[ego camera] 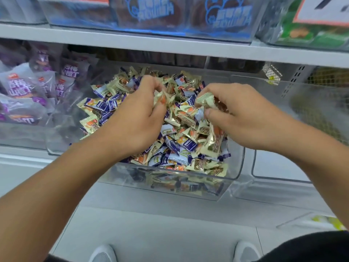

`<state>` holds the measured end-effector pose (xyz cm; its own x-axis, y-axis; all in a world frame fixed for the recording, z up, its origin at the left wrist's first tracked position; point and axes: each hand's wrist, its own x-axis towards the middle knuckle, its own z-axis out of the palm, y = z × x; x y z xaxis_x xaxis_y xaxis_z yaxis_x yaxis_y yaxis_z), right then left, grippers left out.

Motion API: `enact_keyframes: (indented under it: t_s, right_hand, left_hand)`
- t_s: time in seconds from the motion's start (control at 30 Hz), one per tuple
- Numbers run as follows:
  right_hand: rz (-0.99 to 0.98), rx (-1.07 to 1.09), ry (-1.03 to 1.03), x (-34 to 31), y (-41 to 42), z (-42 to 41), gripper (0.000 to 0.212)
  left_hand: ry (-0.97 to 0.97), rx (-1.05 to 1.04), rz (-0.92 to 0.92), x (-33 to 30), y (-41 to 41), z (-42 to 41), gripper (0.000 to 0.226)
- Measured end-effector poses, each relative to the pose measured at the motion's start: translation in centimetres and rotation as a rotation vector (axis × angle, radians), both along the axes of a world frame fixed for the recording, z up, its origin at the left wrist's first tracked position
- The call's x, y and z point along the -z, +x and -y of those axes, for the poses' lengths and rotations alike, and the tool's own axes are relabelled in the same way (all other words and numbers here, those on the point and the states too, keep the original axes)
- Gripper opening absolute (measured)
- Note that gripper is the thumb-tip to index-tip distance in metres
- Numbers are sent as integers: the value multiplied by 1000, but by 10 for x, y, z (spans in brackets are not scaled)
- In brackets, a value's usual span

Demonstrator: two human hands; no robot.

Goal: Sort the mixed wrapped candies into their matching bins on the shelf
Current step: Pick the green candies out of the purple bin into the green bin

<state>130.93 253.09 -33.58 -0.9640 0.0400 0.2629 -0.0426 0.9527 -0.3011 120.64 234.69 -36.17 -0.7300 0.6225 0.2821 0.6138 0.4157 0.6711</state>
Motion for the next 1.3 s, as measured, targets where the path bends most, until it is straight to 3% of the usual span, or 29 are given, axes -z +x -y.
enact_keyframes:
  t_s: [0.2, 0.33, 0.43, 0.63, 0.8, 0.9, 1.07, 1.17, 1.3]
  right_hand:
    - [-72, 64, 64, 3, -7, -1, 20]
    - [-70, 86, 80, -2, -5, -1, 32]
    - [77, 71, 151, -11, 6, -1, 40]
    - [355, -21, 418, -22, 28, 27, 61]
    - [466, -59, 393, -21, 25, 29, 55]
    - [461, -73, 371, -22, 25, 24, 51]
    - [362, -60, 566, -9, 26, 28, 39]
    - [181, -81, 386, -18, 35, 10, 28]
    - [-74, 13, -185, -41, 73, -31, 19]
  left_hand:
    - [-299, 16, -312, 2, -7, -14, 37]
    - [-361, -31, -365, 4, -12, -28, 30]
    - [-318, -56, -418, 10, -14, -30, 23]
    - [-77, -38, -335, -5, -8, -11, 25]
    - [-58, -14, -179, -6, 4, 4, 36]
    - [-79, 9, -175, -3, 9, 5, 34]
    - [-108, 41, -248, 0, 13, 10, 34]
    - [-61, 31, -224, -3, 16, 10, 37]
    - [142, 64, -170, -9, 36, -5, 26]
